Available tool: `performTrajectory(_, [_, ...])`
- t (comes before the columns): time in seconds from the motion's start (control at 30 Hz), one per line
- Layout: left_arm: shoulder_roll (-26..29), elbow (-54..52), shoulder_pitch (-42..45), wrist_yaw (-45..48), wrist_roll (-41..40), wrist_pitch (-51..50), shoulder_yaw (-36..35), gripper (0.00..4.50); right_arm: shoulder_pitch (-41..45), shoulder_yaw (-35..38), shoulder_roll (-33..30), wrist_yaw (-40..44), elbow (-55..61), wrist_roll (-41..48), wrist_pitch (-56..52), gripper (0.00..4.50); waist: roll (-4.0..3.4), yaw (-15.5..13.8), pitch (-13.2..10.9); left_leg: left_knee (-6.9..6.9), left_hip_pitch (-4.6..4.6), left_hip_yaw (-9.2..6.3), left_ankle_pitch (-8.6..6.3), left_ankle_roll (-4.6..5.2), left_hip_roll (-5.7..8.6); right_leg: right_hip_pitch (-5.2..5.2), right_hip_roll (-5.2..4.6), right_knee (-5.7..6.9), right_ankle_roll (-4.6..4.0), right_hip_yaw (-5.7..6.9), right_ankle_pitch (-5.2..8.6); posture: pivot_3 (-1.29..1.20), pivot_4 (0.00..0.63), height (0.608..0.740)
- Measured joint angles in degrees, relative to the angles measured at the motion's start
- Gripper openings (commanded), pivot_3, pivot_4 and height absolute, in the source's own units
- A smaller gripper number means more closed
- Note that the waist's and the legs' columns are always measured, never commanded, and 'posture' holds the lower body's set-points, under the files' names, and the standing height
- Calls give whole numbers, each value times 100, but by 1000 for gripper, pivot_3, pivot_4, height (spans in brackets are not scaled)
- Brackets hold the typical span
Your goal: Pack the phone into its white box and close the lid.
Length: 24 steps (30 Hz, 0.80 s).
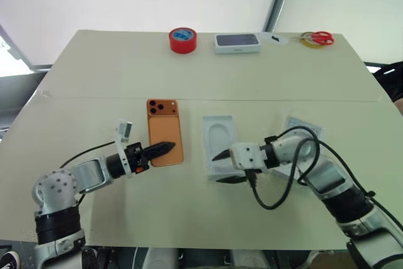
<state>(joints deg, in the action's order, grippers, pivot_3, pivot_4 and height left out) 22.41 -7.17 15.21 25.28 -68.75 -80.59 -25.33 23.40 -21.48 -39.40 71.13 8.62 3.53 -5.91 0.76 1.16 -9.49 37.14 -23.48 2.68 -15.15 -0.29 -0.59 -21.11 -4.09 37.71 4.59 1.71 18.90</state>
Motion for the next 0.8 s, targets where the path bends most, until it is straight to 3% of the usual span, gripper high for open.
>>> performTrajectory(0.07, [1,0,28,-70,-75,0,0,0,-77,25,-62,-58,-4,-47,142,2772,1,-28,-1,3,0,0,2,-2,0,3,0,0,0,0,0,0,150,740])
performTrajectory(0.2, [0,5,76,-247,-211,-14,35,0,-225,90,-63,-175,-7,-44,183,970,6,-55,-4,14,0,0,3,-4,1,9,-2,-1,0,1,0,0,150,740])
performTrajectory(0.43, [18,31,145,-460,-443,-50,169,0,-303,217,-38,-318,-7,6,165,970,9,-50,-5,16,0,-1,8,-14,1,11,-1,-1,1,2,0,0,150,740])
performTrajectory(0.53, [42,43,145,-540,-492,-47,181,0,-349,217,-34,-342,-7,13,88,89,9,-48,-5,17,0,-1,9,-14,1,12,-1,-1,1,2,0,0,150,740])
performTrajectory(0.67, [-29,193,309,-841,-695,-16,182,0,-364,217,14,-447,23,8,-42,33,11,-64,-6,21,0,-2,9,-14,1,14,-1,-1,1,4,0,0,150,740])
performTrajectory(0.8, [-465,432,862,-1642,-1216,148,209,0,-337,218,310,-662,79,110,-546,33,25,-62,-13,29,0,-6,8,-13,1,21,-1,0,3,8,-1,0,150,740])
